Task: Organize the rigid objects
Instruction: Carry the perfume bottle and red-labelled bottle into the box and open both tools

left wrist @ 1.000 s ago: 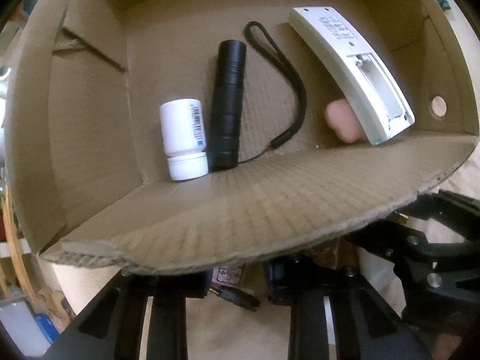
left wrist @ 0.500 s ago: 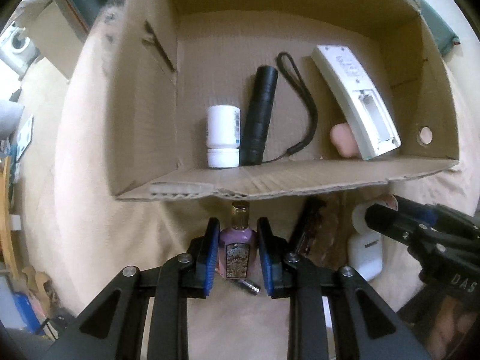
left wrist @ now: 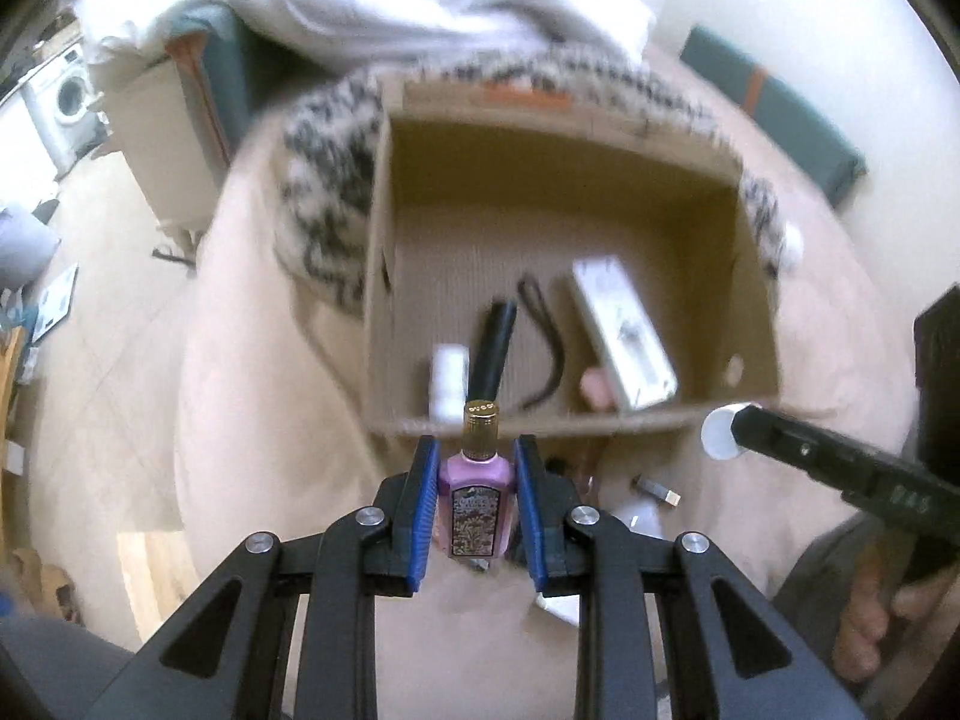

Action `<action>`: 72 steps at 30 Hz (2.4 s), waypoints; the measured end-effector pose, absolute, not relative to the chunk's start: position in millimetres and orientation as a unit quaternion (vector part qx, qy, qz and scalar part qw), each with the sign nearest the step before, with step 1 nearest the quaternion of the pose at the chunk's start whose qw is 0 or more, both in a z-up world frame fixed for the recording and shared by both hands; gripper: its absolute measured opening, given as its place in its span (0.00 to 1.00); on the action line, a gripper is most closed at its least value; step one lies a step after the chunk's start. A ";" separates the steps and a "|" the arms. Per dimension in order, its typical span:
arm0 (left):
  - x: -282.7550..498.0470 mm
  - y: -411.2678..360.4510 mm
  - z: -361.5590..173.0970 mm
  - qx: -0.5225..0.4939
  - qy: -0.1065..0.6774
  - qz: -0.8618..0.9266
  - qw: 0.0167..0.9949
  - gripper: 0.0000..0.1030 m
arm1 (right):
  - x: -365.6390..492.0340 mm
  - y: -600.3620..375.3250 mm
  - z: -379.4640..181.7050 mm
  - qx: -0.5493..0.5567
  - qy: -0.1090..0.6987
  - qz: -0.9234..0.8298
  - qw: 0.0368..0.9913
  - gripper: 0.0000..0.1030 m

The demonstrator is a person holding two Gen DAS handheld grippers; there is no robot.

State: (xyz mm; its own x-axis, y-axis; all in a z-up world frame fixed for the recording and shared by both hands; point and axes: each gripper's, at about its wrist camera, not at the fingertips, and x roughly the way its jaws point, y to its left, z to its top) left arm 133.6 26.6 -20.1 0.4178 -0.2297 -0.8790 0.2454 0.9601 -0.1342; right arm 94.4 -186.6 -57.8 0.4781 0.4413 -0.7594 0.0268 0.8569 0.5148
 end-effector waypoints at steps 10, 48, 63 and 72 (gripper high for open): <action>177.4 8.9 6.0 0.014 0.501 -0.141 0.854 0.22 | 129.7 -187.1 -28.8 0.161 0.472 0.104 0.861 0.48; 193.3 1.0 -70.8 0.034 0.527 -0.107 0.842 0.22 | 129.5 -194.8 -79.6 0.114 0.527 0.009 0.842 0.48; 180.2 -6.5 -52.9 0.054 0.489 -0.113 0.863 0.60 | 125.9 -198.6 -68.4 0.167 0.495 0.040 0.852 0.89; 181.5 -3.8 -55.0 0.055 0.495 -0.108 0.861 0.60 | 124.6 -199.1 -67.7 0.164 0.494 0.035 0.853 0.93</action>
